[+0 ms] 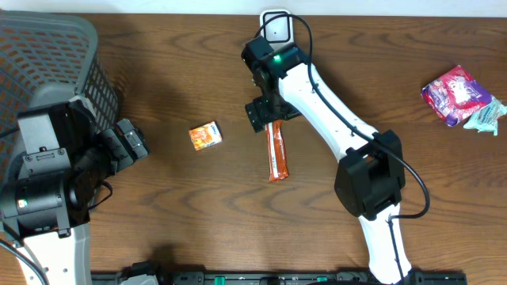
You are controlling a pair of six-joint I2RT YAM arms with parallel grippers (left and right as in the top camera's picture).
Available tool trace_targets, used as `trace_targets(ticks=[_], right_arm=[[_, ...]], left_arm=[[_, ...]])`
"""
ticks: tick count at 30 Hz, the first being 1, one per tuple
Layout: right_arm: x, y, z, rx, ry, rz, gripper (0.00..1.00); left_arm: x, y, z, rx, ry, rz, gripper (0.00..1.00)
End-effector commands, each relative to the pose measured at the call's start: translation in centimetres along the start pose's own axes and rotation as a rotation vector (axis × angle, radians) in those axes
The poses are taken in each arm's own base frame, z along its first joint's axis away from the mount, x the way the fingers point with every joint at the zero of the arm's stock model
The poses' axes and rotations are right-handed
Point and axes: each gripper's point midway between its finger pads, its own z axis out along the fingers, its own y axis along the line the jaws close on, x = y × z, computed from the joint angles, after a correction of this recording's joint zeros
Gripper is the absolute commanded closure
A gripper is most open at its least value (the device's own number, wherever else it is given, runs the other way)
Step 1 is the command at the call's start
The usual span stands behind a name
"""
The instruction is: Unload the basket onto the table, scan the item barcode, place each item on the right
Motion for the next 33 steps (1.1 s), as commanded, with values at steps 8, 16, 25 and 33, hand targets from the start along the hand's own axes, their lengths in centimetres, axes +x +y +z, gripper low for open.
trace_targets(ticks=[8, 16, 25, 33], right_arm=[[1.1, -2.0, -0.2, -0.297, 0.093, 0.032, 0.01], [4.1, 0.5, 1.6, -0.450, 0.190, -0.070, 0.01], [6.0, 0.7, 3.2, -0.439, 0.272, -0.004, 0.01], [5.8, 1.0, 3.7, -0.439, 0.258, -0.016, 0.01]], left_arm=[[-0.3, 0.1, -0.2, -0.004, -0.012, -0.006, 0.02], [-0.3, 0.1, -0.2, -0.004, -0.012, -0.006, 0.02], [-0.3, 0.1, -0.2, -0.004, -0.012, -0.006, 0.02], [-0.3, 0.1, -0.2, -0.004, -0.012, -0.006, 0.02]])
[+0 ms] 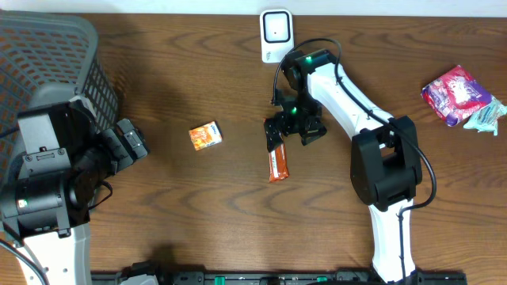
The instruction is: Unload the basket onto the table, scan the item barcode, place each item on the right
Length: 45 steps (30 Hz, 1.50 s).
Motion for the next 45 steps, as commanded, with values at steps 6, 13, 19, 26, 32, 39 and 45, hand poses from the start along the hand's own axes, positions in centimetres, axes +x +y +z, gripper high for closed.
trace_targets(ticks=[6, 13, 19, 26, 32, 39, 45], right_arm=[[-0.9, 0.7, 0.0, -0.017, -0.049, 0.058, 0.02], [1.2, 0.6, 2.1, -0.007, 0.039, 0.074, 0.11], [3.3, 0.5, 5.1, 0.004, 0.111, 0.090, 0.16], [2.6, 1.3, 7.1, -0.006, 0.071, 0.112, 0.57], [1.2, 2.0, 7.7, -0.011, 0.015, 0.093, 0.99], [-0.8, 1.6, 5.5, 0.072, -0.072, 0.067, 0.99], [-2.1, -1.2, 1.2, 0.365, -0.160, 0.067, 0.99]], left_arm=[[-0.3, 0.1, -0.2, -0.004, -0.012, -0.006, 0.02], [-0.3, 0.1, -0.2, -0.004, -0.012, -0.006, 0.02], [-0.3, 0.1, -0.2, -0.004, -0.012, -0.006, 0.02], [-0.3, 0.1, -0.2, -0.004, -0.012, -0.006, 0.02], [-0.3, 0.1, -0.2, -0.004, -0.012, -0.006, 0.02], [-0.3, 0.1, -0.2, -0.004, -0.012, -0.006, 0.02], [-0.3, 0.1, -0.2, -0.004, -0.012, -0.006, 0.02]])
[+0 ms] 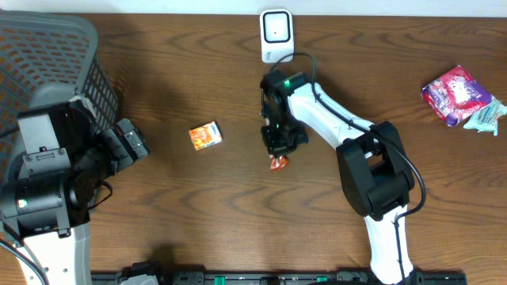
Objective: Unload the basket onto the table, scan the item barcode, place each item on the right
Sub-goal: 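Hold the orange bar up against the white scanner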
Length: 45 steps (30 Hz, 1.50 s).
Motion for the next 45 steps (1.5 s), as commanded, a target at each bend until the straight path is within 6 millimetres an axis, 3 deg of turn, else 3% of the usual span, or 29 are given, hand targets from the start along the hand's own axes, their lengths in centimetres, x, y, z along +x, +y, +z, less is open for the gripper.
trace_targets(ticks=[1, 8, 11, 19, 30, 35, 41, 45], right_arm=[[-2.1, -2.8, -2.5, 0.256, -0.114, -0.010, 0.99], [-3.3, -6.6, -5.7, 0.685, -0.244, -0.018, 0.99], [-3.7, -7.3, -7.5, 0.832, -0.307, -0.019, 0.99], [-4.0, -8.0, -10.8, 1.063, -0.409, -0.016, 0.99], [-4.0, -6.6, -12.5, 1.182, -0.489, -0.040, 0.99], [-4.2, -6.5, -11.5, 1.130, -0.536, 0.031, 0.99], [-3.6, -7.9, -6.8, 1.075, -0.498, 0.042, 0.99], [-2.9, -7.3, -4.6, 1.037, -0.468, 0.015, 0.98]], left_arm=[[-0.3, 0.1, -0.2, -0.004, -0.012, -0.006, 0.02], [-0.3, 0.0, -0.2, -0.004, -0.012, -0.006, 0.02], [-0.3, 0.1, -0.2, -0.004, -0.012, -0.006, 0.02], [-0.3, 0.1, -0.2, -0.004, -0.012, -0.006, 0.02], [-0.3, 0.1, -0.2, -0.004, -0.012, -0.006, 0.02], [-0.3, 0.1, -0.2, -0.004, -0.012, -0.006, 0.02], [-0.3, 0.1, -0.2, -0.004, -0.012, -0.006, 0.02], [-0.3, 0.1, -0.2, -0.004, -0.012, -0.006, 0.02]])
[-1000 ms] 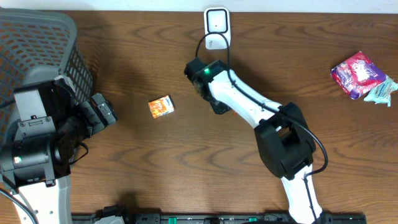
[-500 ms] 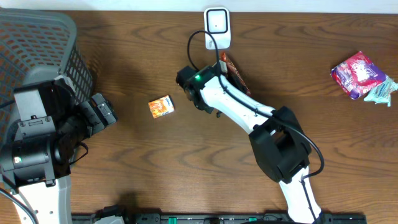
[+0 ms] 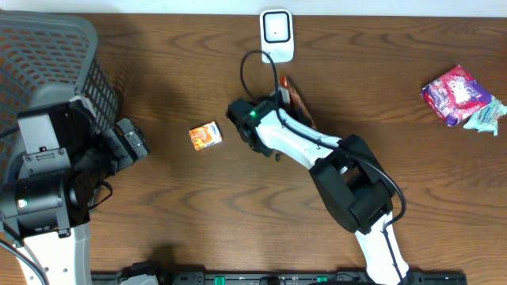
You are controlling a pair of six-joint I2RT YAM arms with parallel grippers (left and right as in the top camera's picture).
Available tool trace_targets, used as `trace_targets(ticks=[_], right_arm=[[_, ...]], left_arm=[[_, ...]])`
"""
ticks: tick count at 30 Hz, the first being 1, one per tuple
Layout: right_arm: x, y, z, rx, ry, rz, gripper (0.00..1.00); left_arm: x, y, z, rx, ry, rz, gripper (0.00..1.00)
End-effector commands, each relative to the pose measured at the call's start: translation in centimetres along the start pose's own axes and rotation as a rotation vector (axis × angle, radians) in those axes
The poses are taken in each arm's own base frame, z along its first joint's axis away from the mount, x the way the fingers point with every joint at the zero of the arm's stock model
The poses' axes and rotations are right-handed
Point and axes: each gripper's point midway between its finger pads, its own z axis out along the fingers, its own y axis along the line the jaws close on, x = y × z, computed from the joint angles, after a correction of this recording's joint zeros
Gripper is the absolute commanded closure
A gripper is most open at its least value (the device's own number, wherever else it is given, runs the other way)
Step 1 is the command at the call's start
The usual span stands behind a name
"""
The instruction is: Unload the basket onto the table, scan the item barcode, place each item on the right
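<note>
The white barcode scanner (image 3: pixel 276 32) stands at the table's far edge, in the middle. Just below it, an orange-brown snack bar (image 3: pixel 298 101) is held up off the table, tilted, with its upper end toward the scanner. My right gripper (image 3: pixel 283 89) is shut on the bar's upper part; the wrist is turned to the left of it. At the left side my left gripper (image 3: pixel 129 144) rests low, holding nothing; whether it is open or shut does not show.
A grey mesh basket (image 3: pixel 47 43) fills the far left corner. A small orange box (image 3: pixel 205 135) lies left of the right wrist. A pink-purple packet (image 3: pixel 451 91) and a teal wrapper (image 3: pixel 485 116) lie at the far right.
The right gripper was down on the bar on the table, covering most of it. Now it holds the bar up, closer to the scanner, with the wrist swung to the left.
The bar first lay on the table under the right gripper's near side. Then the gripper stood at its upper end, then covered it with only the tip showing. Now the bar is off the table below the scanner. The left arm has stayed still.
</note>
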Motion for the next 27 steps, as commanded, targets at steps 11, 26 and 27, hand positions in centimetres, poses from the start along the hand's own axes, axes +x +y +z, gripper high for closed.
trace_targets(ticks=[11, 26, 27], right_arm=[[1.6, 8.4, -4.4, -0.362, 0.043, 0.010, 0.52], [-7.2, 3.1, -10.3, -0.773, 0.053, 0.108, 0.40], [-7.2, 2.7, -9.7, -0.783, 0.072, 0.124, 0.40]], left_arm=[[-0.3, 0.1, -0.2, -0.004, -0.012, -0.006, 0.02], [-0.3, 0.1, -0.2, -0.004, -0.012, -0.006, 0.02], [-0.3, 0.1, -0.2, -0.004, -0.012, -0.006, 0.02]])
